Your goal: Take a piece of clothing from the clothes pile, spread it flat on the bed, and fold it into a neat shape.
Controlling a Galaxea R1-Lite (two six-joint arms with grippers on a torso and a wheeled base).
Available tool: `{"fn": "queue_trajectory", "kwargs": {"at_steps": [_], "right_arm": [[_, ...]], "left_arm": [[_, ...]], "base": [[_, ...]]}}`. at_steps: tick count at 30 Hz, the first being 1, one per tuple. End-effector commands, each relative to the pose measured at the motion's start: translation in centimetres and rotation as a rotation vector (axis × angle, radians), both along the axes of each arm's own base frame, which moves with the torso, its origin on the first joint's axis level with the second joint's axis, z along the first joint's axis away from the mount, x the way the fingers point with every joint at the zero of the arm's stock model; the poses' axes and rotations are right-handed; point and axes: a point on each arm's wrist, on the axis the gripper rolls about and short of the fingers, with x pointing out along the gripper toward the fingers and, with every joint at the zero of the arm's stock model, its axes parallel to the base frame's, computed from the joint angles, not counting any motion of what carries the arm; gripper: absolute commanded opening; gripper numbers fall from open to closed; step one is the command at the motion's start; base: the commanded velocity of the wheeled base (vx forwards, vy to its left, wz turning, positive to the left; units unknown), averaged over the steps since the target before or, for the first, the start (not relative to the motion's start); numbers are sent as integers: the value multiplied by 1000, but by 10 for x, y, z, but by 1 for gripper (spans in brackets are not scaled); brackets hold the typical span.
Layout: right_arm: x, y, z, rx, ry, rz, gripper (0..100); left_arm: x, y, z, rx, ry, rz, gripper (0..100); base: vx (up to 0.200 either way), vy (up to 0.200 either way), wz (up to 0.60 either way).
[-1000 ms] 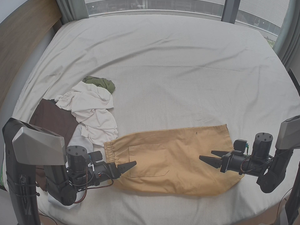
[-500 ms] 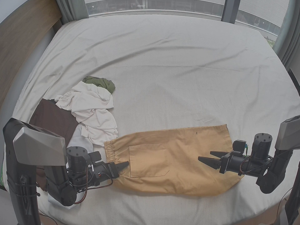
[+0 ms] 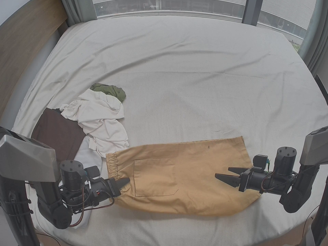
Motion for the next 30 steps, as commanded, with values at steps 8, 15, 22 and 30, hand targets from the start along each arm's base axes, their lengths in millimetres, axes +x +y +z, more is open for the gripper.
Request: {"fn": "queue_trajectory", "kwargs": {"at_steps": [8, 15, 22, 30], "right_arm": [[-7, 8, -4, -7, 23, 36, 100], [-8, 9, -4, -8, 25, 43, 100], [-9, 10, -5, -8, 29, 45, 100], [-9, 9, -3, -8, 24, 46, 100]], "left_arm": [[-17, 26, 4, 82, -2, 37, 0], [-19, 36, 10, 87, -19, 76, 0], [-22, 42, 20, 78, -57, 94, 0], [-18, 30, 27, 65, -99, 50, 0]], "base": [[0, 0, 0], [0, 0, 0], [0, 0, 0], [0, 0, 0]]}}
